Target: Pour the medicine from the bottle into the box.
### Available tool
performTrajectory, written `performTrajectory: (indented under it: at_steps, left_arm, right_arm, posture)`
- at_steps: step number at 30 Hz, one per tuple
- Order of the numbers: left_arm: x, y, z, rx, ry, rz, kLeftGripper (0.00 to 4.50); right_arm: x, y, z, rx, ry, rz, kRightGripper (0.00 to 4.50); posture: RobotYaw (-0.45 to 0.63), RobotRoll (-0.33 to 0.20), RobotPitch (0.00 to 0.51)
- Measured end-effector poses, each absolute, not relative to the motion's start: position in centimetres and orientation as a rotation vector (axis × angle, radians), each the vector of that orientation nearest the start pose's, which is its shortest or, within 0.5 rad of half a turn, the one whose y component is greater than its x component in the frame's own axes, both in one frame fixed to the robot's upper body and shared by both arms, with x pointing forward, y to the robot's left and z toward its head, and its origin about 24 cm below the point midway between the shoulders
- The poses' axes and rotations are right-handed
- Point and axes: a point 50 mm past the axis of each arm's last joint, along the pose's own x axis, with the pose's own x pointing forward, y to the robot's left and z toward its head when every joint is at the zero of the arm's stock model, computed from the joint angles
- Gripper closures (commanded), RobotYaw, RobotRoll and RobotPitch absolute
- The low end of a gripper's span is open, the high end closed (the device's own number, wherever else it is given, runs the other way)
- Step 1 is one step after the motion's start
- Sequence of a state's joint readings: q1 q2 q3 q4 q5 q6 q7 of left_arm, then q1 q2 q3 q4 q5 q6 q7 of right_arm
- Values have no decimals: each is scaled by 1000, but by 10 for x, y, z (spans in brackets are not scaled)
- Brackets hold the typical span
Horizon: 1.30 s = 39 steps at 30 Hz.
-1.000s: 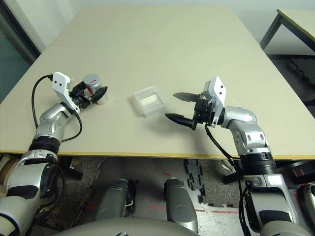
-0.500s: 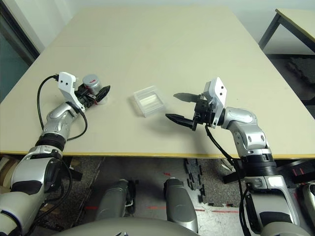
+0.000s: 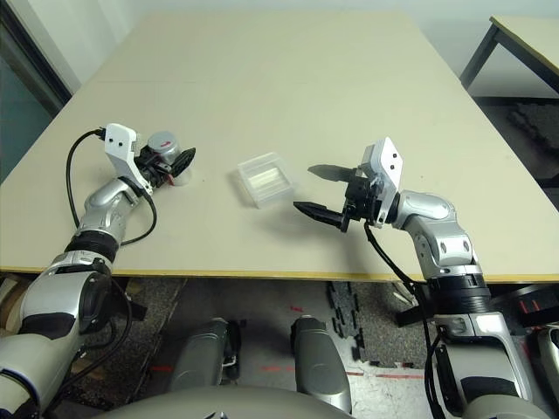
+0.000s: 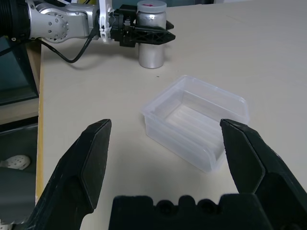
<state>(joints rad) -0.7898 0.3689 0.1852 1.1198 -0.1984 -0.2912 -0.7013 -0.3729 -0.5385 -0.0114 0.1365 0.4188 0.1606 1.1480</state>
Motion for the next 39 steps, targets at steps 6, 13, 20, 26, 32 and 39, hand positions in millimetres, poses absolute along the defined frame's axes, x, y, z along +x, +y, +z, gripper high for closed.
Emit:
performTrajectory:
  at_steps: [6, 13, 20, 26, 32, 39]
  left_arm:
    - [371, 220, 89, 20, -4, -454, 1831]
    - [370, 214, 90, -13, 15, -553, 1831]
    - [364, 191, 107, -96, 61, -888, 1831]
    - [354, 184, 127, -105, 91, -1091, 1831]
    - [350, 174, 145, -92, 73, -1206, 1831]
    - [350, 158, 150, -88, 74, -1284, 1831]
  right_arm:
    - [290, -193, 125, -147, -14, 1144, 0]
    - [289, -192, 127, -141, -18, 1149, 0]
    - [291, -190, 133, -68, -13, 1170, 0]
    - [297, -186, 149, -12, -18, 1214, 0]
    - [306, -180, 172, 22, 3, 1267, 0]
    - [322, -161, 197, 34, 12, 1317, 0]
  posture:
    - [-226, 0, 80]
    - [-226, 0, 76]
    - [-219, 0, 73]
    - [-218, 0, 70]
    - [-230, 0, 61]
    - [-231, 0, 55]
